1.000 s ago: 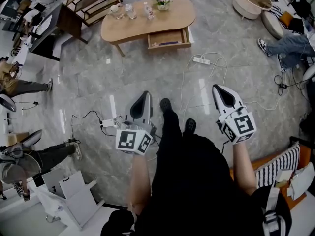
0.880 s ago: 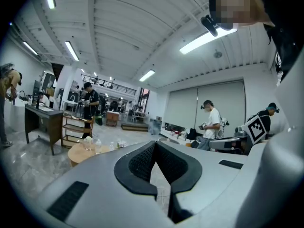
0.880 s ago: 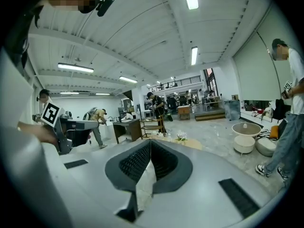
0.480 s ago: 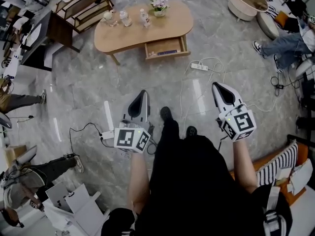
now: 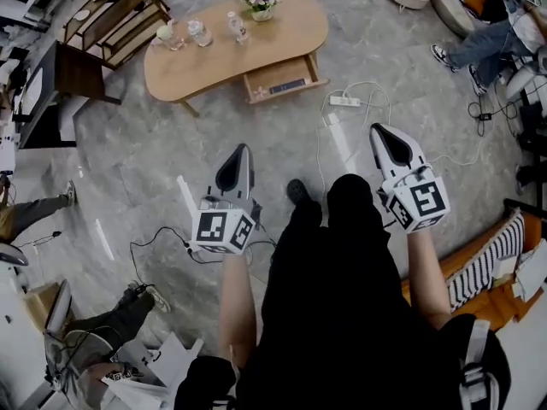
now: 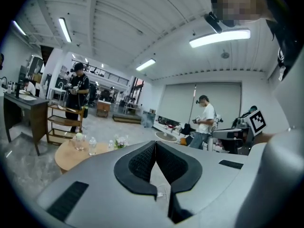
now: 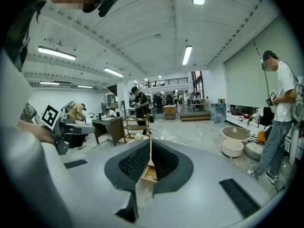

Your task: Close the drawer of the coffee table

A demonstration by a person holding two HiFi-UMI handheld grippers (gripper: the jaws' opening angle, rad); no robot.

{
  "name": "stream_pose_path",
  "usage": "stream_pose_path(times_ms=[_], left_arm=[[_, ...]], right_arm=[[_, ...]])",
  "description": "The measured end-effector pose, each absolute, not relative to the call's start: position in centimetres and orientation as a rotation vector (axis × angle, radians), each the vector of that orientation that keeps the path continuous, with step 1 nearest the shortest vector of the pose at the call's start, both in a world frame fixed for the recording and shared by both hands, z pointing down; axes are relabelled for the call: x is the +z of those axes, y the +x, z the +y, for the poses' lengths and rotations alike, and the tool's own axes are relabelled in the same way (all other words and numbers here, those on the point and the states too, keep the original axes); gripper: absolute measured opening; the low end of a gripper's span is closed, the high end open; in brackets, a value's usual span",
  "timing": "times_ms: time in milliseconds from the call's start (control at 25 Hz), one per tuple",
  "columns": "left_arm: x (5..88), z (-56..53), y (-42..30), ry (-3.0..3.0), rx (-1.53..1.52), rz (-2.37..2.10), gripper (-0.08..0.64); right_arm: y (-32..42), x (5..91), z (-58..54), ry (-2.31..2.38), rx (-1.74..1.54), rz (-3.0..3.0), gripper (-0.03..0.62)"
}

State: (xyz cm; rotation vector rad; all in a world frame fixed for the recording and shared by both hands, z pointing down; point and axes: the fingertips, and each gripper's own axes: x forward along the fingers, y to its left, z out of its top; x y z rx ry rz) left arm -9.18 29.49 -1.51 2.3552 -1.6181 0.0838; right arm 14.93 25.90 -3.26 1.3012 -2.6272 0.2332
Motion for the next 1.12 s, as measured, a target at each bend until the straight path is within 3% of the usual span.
stream_pose_path(times_ms=[480,840,1120], left_arm=[[7.6,24.1,-12.6,2.237,0.177,-1.579,0.014],[18.2,15.9,-14.8,2.209,0.298,-1.597,0.015],[30.8,10.0,-15.9,2.108,0.349,-1.561,0.015]], right_arm=[[11.1,4.0,19.5,1.217,0.336,-2.555,0.014],[9.7,15.9,10.5,1.074,0.336,-2.499,0.014],[10.1,27.1,3.1,1.009,0.379,-2.447,0.049]])
